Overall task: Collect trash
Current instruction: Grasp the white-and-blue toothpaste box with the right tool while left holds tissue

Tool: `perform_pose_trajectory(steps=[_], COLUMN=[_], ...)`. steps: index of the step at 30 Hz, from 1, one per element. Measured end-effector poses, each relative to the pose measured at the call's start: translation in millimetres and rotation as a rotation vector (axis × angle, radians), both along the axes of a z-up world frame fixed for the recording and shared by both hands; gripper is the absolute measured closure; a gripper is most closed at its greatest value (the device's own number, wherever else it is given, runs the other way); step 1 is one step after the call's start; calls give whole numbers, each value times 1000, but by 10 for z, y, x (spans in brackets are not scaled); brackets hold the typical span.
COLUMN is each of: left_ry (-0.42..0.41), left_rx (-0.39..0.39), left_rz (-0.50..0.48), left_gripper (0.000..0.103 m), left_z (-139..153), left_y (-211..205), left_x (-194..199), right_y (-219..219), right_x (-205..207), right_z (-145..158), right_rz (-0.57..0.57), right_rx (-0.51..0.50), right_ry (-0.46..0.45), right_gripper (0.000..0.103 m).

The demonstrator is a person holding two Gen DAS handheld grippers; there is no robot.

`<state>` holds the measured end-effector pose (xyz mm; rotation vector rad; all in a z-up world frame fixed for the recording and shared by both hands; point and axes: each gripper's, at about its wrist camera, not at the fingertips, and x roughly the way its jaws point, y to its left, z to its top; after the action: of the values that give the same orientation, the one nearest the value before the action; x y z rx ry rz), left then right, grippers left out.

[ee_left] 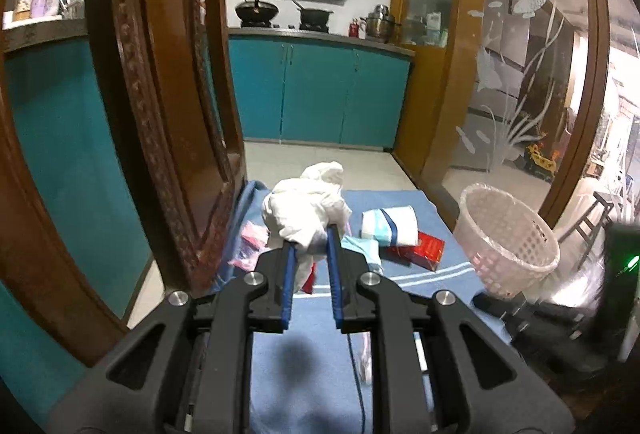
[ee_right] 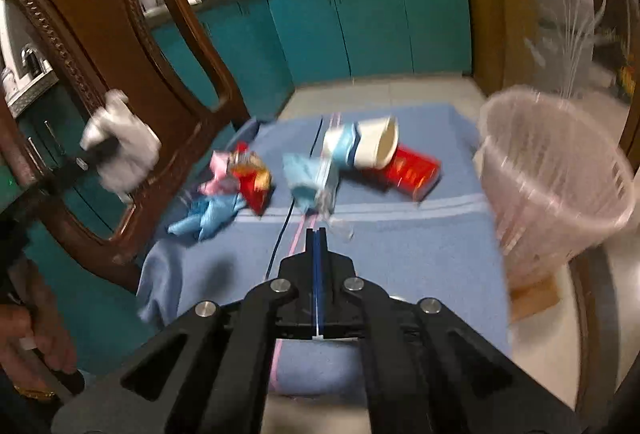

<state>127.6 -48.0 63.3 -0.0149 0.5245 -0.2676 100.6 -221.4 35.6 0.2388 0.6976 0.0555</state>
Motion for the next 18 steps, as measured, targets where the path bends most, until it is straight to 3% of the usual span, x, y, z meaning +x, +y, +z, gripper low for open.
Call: perform_pose_trajectory(steps=[2, 5, 6, 9, 10, 13, 16, 18], left_ry=[16, 35, 41, 55, 56, 48, 43, 45], left_rx=[10, 28, 30, 28, 28, 25, 31, 31], left_rz=[-7, -9, -8, -8, -9, -9, -15, -13], left_gripper=[87, 87, 87, 87, 87, 87, 87, 86], left_z=[-57, -126, -141, -163, -157, -114, -103, -101], left_y=[-55, -94, -86, -80, -79, -53, -41, -19], left_x=[18, 44, 57, 82, 88, 77, 59, 59], right_y=[-11, -55, -44, 61, 109, 278, 289, 214], right_x=[32, 162, 205, 159, 123, 62, 65, 103], right_z=[-14, -242, -340, -403, -383, -312, -403, -552], right_rz=[-5, 25, 43, 119, 134, 217, 327, 439], right_rx=[-30, -19, -22, -8, -39, -236, -411, -454], right_ry=[9, 96, 136, 160, 144, 89, 84, 125], right_gripper=[102, 101, 89, 30, 22, 11, 9, 8])
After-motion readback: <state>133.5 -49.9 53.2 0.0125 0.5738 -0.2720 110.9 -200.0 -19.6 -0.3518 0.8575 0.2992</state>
